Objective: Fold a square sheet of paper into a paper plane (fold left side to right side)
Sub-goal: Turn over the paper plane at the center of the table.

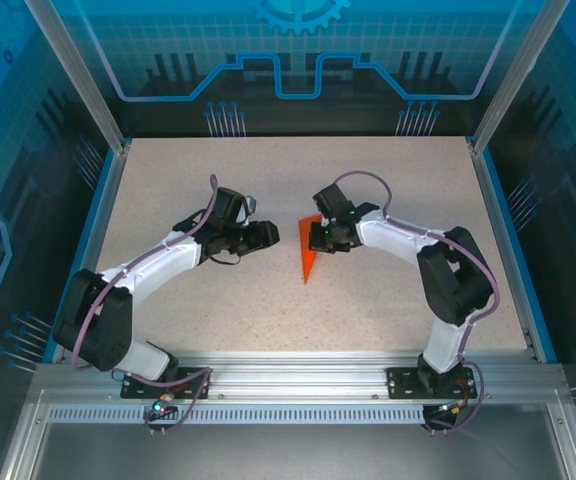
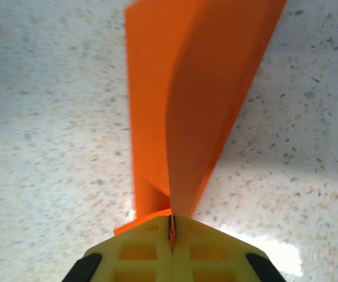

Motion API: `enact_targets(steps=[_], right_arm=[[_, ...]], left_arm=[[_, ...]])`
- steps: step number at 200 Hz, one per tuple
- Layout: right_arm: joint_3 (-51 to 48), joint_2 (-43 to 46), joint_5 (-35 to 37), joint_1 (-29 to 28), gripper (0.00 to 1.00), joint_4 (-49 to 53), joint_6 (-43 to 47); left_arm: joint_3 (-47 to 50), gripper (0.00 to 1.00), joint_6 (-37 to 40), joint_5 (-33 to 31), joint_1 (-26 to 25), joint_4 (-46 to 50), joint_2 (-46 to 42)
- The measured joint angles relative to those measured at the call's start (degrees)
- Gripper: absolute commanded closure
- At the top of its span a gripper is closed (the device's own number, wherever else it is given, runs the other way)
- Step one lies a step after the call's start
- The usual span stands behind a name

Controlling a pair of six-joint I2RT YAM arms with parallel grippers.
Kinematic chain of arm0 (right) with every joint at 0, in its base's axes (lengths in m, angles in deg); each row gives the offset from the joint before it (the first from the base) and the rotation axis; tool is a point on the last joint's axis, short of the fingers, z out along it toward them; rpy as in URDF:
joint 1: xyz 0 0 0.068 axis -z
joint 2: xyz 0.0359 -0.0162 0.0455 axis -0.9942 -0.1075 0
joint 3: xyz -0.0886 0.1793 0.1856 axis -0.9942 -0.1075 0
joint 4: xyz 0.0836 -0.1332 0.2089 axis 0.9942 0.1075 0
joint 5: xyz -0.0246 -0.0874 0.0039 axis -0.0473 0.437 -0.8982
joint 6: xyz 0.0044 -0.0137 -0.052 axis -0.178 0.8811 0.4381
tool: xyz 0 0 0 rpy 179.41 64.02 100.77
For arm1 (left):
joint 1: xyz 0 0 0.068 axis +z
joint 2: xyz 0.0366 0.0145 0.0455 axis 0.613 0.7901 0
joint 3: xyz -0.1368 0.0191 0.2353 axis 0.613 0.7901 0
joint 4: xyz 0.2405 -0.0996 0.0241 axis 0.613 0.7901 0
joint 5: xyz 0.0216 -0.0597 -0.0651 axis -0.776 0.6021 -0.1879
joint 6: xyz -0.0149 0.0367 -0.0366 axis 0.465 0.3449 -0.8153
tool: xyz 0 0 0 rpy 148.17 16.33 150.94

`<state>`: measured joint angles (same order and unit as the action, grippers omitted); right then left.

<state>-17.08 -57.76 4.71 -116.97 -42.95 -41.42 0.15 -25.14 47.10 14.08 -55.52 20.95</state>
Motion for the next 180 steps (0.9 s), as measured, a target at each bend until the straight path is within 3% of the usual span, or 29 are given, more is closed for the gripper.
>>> enact_targets(steps=[66, 105, 180], right_arm=[[-1.33, 7.15, -10.12, -1.70, 0.97, -8.31, 1.73], [-5.86, 3.06, -16.90, -0.28, 0.97, -15.50, 1.40], [-10.84, -2.05, -16.13, 3.23, 0.95, -16.52, 2.21]], left_arm=[[0.00, 0.32, 2.23, -7.48, 1.07, 3.06, -7.56], [0.00, 0.31, 2.43, -9.25, 1.18, 3.87, -9.25], [0.00, 0.30, 2.67, -9.55, 1.18, 4.72, -9.25]])
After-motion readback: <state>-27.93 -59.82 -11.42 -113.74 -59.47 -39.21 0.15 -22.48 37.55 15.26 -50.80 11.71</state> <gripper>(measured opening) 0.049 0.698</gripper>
